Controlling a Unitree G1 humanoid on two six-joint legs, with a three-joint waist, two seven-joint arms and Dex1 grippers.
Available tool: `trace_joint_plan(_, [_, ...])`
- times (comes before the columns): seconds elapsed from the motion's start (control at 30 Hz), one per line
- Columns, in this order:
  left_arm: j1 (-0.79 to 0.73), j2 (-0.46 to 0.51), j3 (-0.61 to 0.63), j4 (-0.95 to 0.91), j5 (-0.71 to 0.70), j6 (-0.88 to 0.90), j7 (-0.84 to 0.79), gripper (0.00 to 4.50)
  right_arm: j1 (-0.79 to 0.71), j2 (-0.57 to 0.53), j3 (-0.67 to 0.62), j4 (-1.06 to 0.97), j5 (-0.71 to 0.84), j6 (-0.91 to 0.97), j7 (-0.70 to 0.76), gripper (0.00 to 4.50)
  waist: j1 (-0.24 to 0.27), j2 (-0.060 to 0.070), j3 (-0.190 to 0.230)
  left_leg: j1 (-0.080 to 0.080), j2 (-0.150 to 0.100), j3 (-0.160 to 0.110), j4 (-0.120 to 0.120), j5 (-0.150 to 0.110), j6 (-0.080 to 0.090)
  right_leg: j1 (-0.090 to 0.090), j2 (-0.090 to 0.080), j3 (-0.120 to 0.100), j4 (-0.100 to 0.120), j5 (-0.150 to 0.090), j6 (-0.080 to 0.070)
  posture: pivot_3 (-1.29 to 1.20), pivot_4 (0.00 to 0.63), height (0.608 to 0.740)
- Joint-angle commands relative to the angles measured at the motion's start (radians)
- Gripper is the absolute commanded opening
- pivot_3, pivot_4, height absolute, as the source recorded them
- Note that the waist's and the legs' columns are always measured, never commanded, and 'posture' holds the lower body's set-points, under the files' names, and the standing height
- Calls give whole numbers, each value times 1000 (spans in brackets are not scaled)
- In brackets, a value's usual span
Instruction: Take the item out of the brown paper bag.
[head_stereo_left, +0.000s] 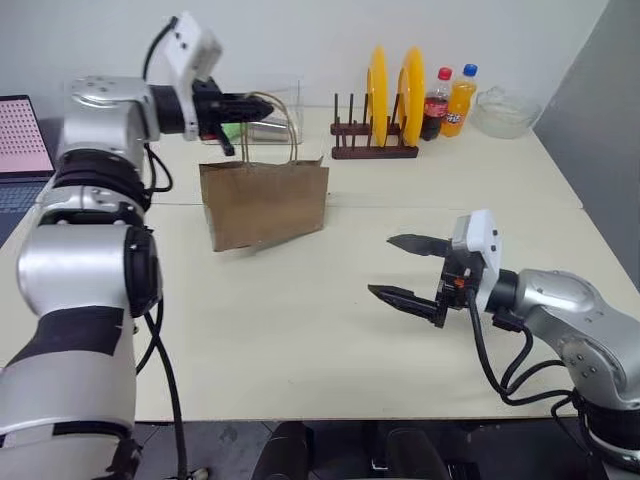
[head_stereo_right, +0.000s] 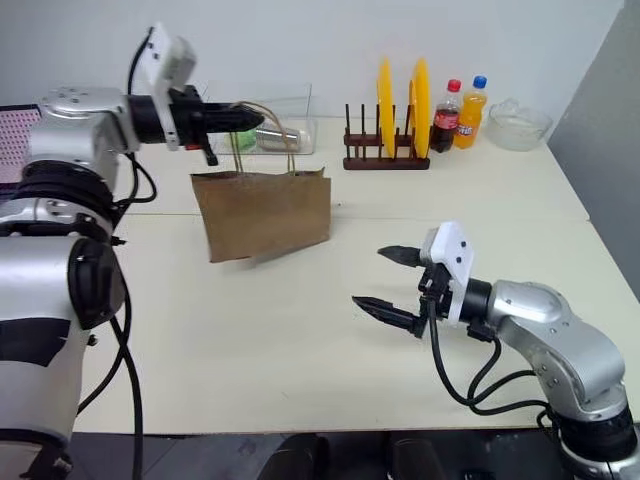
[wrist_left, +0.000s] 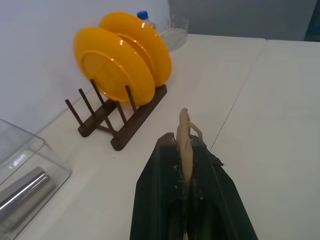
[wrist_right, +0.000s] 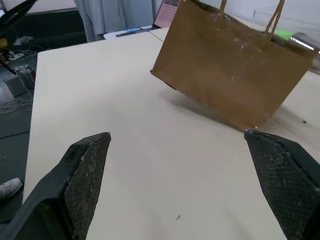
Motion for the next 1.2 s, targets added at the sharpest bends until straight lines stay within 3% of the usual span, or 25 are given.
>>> trace_joint_plan(0.03, [-70, -29, 11, 3, 15, -51, 9, 27, 27, 1, -49, -75, 35, 20, -60, 4500, 0, 0, 0, 0, 0, 0, 1, 0, 0, 0, 0, 0, 0, 0, 0, 0, 150, 740])
trace_joint_plan(0.37, [-167, -129, 41, 32, 27, -85, 13, 27, 159, 6, -113, -197, 91, 52, -198, 4500, 2, -1, 1, -2, 0, 0, 6, 0, 1, 1, 0, 0, 1, -2, 7, 0, 150, 740])
trace_joint_plan(0.7, [-136, -201, 30, 45, 46, -118, 21, 27, 202, -2, -124, -232, 117, 53, -256, 4500, 0, -1, 1, 1, 0, 1, 7, 0, 1, 0, 1, 2, 9, -2, 7, 0, 150, 740])
trace_joint_plan(1.2, [-70, -193, -28, 53, 186, -250, 111, 27, 211, 5, -92, -255, 150, 62, -330, 4500, 0, -1, 1, 2, -1, 3, 7, 0, 1, 1, 1, 4, 11, -2, 7, 0, 150, 740])
